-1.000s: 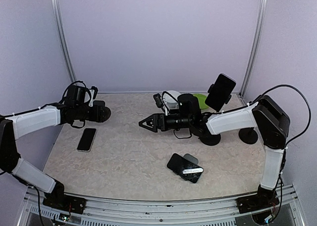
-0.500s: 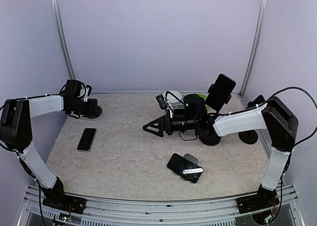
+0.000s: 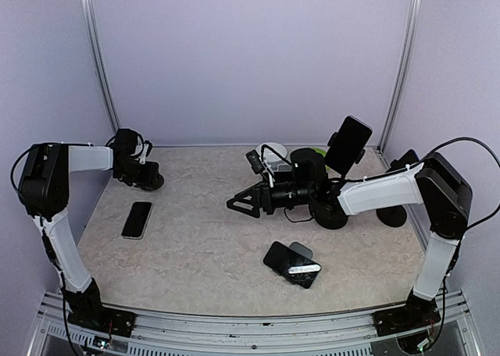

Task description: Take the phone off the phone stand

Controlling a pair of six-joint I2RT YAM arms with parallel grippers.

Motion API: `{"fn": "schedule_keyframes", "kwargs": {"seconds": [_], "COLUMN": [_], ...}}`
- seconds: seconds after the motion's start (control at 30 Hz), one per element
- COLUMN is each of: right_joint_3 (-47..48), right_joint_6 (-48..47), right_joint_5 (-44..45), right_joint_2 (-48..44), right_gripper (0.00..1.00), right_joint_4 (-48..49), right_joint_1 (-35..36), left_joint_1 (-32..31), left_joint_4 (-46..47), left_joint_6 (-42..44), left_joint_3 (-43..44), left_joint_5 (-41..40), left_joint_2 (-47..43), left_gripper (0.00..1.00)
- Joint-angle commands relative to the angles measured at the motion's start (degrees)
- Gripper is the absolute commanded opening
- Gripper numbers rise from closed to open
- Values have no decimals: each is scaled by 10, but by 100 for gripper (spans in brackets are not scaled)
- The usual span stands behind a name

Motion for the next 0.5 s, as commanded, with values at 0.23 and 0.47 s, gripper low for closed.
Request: {"fn": "schedule_keyframes", "kwargs": {"seconds": [0.23, 0.47], "right_joint_3": [7, 18], "right_joint_6": [-22, -27], "right_joint_5": [-14, -29], "right_joint_2": [-4, 3], "right_gripper": [82, 79], "right_joint_4": [-36, -45], "right_joint_1": [-3, -3], "left_joint_1": [22, 33], "left_joint_4": [15, 13], "left_joint_6": [12, 16], "left_joint_3": [47, 60], "left_joint_5": [10, 20], "left_joint_2": [59, 93], "left_gripper": [38, 43]}}
